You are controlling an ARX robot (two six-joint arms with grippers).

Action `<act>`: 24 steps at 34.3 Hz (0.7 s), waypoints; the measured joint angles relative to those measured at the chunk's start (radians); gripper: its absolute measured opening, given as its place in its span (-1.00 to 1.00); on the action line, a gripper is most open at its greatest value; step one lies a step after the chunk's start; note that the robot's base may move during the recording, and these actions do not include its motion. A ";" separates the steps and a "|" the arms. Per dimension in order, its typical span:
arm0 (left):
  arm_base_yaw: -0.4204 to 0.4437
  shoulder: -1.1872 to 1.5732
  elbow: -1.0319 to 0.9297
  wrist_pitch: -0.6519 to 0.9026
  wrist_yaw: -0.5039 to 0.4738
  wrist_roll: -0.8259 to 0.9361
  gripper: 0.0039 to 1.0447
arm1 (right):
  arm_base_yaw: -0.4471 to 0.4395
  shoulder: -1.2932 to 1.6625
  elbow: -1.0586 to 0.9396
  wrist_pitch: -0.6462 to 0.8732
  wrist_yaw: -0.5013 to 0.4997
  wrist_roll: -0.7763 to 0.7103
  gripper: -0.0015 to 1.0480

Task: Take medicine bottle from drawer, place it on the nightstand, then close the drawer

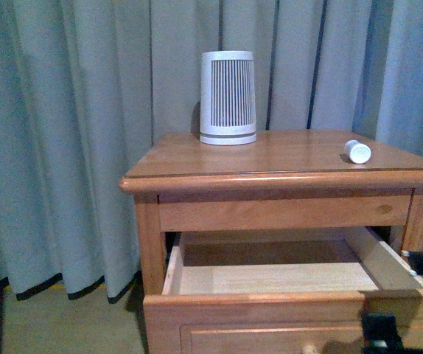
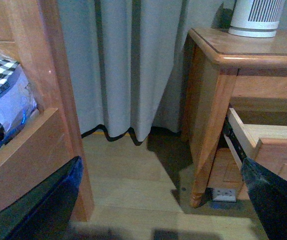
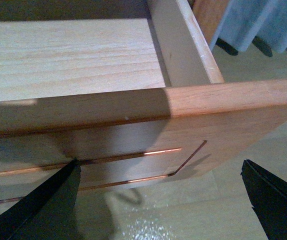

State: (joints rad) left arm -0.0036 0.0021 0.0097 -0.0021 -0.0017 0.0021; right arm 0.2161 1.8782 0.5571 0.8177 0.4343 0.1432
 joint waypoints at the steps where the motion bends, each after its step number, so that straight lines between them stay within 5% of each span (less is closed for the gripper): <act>1: 0.000 0.000 0.000 0.000 0.000 0.000 0.88 | -0.006 0.029 0.043 0.000 0.002 -0.015 0.87; 15: 0.000 0.000 0.000 0.000 0.000 0.000 0.88 | -0.077 0.300 0.542 -0.125 0.019 -0.167 0.87; 24: 0.000 0.000 0.000 0.000 0.000 0.000 0.88 | -0.057 0.245 0.491 -0.156 -0.014 -0.111 0.87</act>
State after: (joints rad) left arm -0.0036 0.0021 0.0097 -0.0021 -0.0017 0.0021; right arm 0.1589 2.1227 1.0485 0.6613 0.4206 0.0322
